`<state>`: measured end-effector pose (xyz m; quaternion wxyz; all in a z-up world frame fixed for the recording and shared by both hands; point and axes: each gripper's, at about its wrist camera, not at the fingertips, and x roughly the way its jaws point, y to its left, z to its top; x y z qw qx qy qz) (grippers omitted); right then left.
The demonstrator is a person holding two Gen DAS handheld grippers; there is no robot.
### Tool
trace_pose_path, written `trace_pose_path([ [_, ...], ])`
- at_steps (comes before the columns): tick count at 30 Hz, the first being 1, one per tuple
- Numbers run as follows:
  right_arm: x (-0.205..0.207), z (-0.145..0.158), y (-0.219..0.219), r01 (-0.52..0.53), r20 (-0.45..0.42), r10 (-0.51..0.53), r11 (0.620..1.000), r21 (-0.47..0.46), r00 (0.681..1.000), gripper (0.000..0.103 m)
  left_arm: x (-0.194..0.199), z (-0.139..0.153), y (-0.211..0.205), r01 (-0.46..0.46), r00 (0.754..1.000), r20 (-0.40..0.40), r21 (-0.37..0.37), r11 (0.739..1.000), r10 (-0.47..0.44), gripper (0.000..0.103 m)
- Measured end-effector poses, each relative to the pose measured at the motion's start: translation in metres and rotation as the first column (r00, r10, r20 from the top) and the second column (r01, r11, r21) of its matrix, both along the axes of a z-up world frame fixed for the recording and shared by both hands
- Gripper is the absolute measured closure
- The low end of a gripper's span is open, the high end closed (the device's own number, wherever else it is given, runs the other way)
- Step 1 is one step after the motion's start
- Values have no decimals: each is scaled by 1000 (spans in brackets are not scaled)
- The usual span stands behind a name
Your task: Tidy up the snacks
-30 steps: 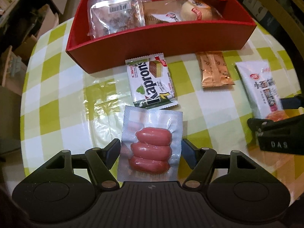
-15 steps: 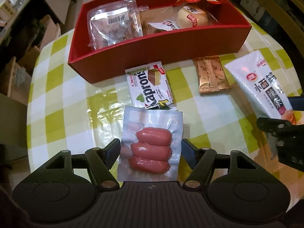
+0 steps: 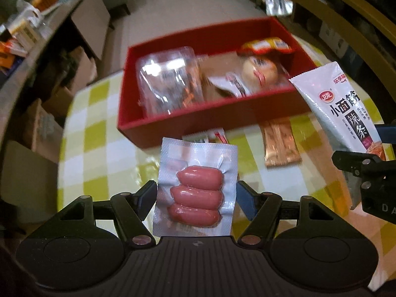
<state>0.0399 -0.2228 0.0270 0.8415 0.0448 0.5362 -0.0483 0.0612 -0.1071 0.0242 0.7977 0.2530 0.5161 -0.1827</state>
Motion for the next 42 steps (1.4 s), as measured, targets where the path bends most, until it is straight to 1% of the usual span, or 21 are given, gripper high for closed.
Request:
trace_pose_path([
  [2, 7, 5, -2, 4, 20, -4, 1000, -13, 1000, 50, 6, 5, -4, -7, 1000, 12, -13, 1000, 7, 28],
  [6, 21, 10, -7, 13, 48, -12, 1000, -9, 999, 50, 18, 12, -11, -24, 999, 32, -34, 999, 25, 28],
  [10, 34, 14, -12, 20, 70, -19, 1000, -8, 997, 50, 30, 19, -20, -34, 997, 71, -44, 998, 37, 28],
  [14, 51, 17, -21, 41, 96, -40, 999, -9, 995, 50, 43, 21, -29, -44, 996, 77, -65, 997, 49, 28],
  [18, 71, 19, -30, 58, 117, -59, 998, 6, 991, 50, 57, 19, -37, -57, 995, 83, -68, 996, 62, 28],
  [23, 90, 11, -36, 62, 112, -62, 998, 4, 992, 50, 77, 14, -45, -75, 993, 90, -67, 995, 81, 28],
  [29, 109, -8, -44, 65, 82, -64, 998, -4, 995, 50, 95, 6, -49, -89, 992, 81, -69, 994, 94, 28],
  [42, 130, -31, -49, 65, 50, -64, 998, -10, 997, 50, 114, -12, -54, -107, 992, 59, -62, 992, 110, 28],
])
